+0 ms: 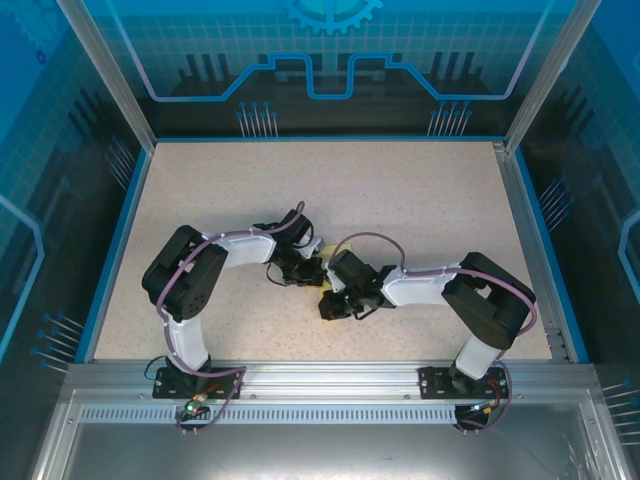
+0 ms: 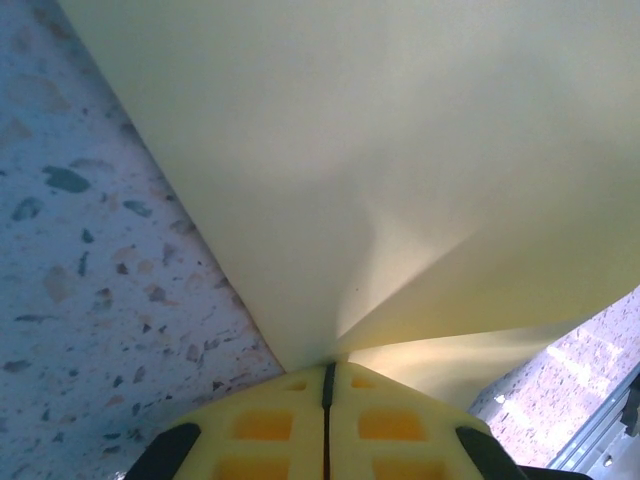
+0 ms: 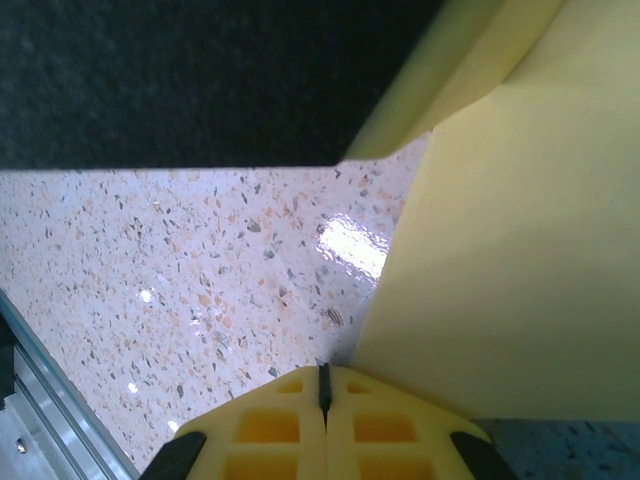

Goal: Fold a paper plane with a square sheet of paper (pick it up from the middle)
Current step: Third fold the triangle at the center of the table.

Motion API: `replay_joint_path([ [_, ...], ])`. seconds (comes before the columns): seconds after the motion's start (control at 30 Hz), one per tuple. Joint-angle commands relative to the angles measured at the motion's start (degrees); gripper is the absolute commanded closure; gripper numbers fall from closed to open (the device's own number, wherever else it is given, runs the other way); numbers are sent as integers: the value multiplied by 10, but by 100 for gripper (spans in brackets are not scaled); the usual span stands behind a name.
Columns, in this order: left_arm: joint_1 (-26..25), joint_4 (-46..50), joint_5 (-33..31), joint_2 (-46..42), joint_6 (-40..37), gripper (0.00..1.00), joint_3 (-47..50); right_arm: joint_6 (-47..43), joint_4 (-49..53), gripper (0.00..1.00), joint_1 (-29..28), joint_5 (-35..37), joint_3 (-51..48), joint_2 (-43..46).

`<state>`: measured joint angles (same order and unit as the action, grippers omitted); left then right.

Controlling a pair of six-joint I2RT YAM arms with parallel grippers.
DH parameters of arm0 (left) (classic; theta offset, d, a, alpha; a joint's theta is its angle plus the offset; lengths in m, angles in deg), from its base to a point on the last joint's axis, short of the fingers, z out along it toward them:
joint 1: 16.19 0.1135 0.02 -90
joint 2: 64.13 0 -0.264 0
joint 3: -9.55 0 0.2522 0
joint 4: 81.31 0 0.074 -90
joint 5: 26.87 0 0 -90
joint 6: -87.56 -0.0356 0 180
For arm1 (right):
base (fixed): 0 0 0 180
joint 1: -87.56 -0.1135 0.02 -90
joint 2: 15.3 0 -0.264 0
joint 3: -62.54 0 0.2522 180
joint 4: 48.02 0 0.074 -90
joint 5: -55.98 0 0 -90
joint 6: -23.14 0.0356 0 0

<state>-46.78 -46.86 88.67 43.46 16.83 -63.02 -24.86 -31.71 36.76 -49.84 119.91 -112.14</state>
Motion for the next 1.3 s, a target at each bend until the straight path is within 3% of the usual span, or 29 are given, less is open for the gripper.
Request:
replay_joint_path([
  [0.0, -2, 14, -119, 71, -11, 93, 26, -6, 76, 100, -42, -57, -8, 5],
  [0.23, -3, 15, -116, 73, -12, 94, 20, 15, 10, 100, -2, -75, -25, 68],
  [0.4, -3, 18, -116, 70, -16, 94, 20, 12, 17, 100, 59, -36, -31, 115],
  [0.6, -3, 16, -113, 69, -15, 94, 20, 7, -11, 100, 125, -39, -30, 101],
  [0.97, -3, 18, -115, 71, -17, 94, 17, -12, -31, 100, 144, -41, 3, 17],
  [1.27, -2, 22, -123, 71, -21, 94, 19, -32, 13, 100, 145, 6, 24, -14],
])
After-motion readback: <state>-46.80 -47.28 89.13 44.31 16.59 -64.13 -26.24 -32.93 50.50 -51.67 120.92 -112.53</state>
